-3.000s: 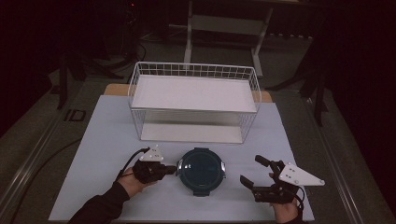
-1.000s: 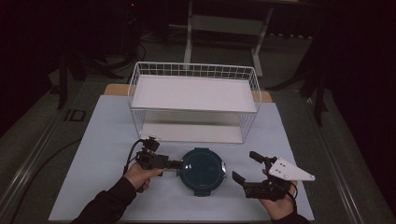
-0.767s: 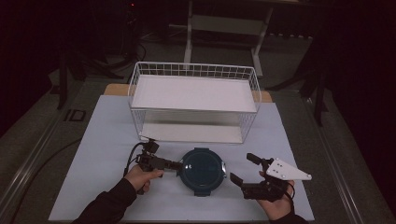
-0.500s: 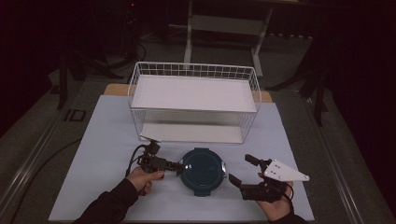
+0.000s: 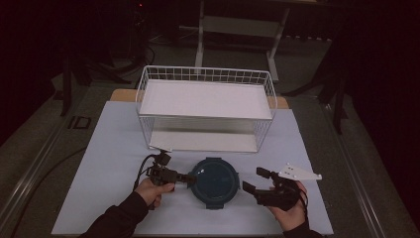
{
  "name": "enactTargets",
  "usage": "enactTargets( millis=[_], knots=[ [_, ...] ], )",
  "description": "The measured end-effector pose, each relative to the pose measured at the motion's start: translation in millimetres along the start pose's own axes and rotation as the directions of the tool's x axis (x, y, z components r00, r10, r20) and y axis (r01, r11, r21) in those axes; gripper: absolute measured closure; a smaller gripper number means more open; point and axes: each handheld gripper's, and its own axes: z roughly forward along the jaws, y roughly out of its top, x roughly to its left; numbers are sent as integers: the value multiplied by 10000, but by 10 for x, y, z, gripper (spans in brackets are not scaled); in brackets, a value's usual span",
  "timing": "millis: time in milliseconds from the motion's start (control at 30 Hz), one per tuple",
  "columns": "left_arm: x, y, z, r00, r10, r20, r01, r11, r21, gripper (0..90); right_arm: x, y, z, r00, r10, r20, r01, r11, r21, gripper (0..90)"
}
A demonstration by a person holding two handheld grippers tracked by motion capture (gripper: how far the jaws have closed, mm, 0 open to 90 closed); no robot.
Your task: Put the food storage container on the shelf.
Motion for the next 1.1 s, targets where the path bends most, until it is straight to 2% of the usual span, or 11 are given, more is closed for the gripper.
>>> enactTargets(
  millis=[133,200,233,267,300,333,433,467,567,733,1100],
  knots=[
    [-29,-26,-16,9997,244,-1,-244,9996,-111,540,-121,-30,93,9906,1263,-526,-1231,9906,594,215],
    [-54,-37,-19,9993,371,-83,-372,9992,-162,542,-267,-68,204,9554,2755,-1065,-2622,9571,1235,245],
    [-54,-37,-19,9993,371,-83,-372,9992,-162,543,-267,-68,204,9554,2755,-1065,-2622,9571,1235,245],
    [-71,-47,-20,9987,492,-122,-495,9986,-201,542,-361,-100,273,9234,3609,-1311,-3383,9262,1666,285],
    [-71,-47,-20,9987,492,-122,-495,9986,-201,544,-361,-100,273,9234,3609,-1311,-3383,9262,1666,285],
    [-95,-62,-24,9976,669,-176,-673,9974,-268,545,-424,-136,321,8979,4186,-1364,-3896,8998,1966,315],
    [-109,-74,-33,9963,840,-168,-845,9960,-289,550,-451,-168,353,8864,4420,-1373,-4070,8857,2235,335],
    [-121,-88,-37,9949,999,-169,-1004,9944,-344,551,-464,-195,373,8744,4631,-1451,-4218,8731,2446,360],
    [-132,-99,-42,9940,1077,-195,-1084,9934,-369,553,-473,-212,387,8691,4721,-1475,-4271,8668,2576,388],
    [-168,-125,-54,9905,1344,-288,-1354,9900,-384,556,-487,-258,433,8447,5113,-1581,-4532,8406,2967,451],
    [-203,-150,-50,9900,1337,-449,-1362,9889,-591,558,-462,-283,487,8253,5366,-1762,-4610,8203,3385,534]
  ],
)
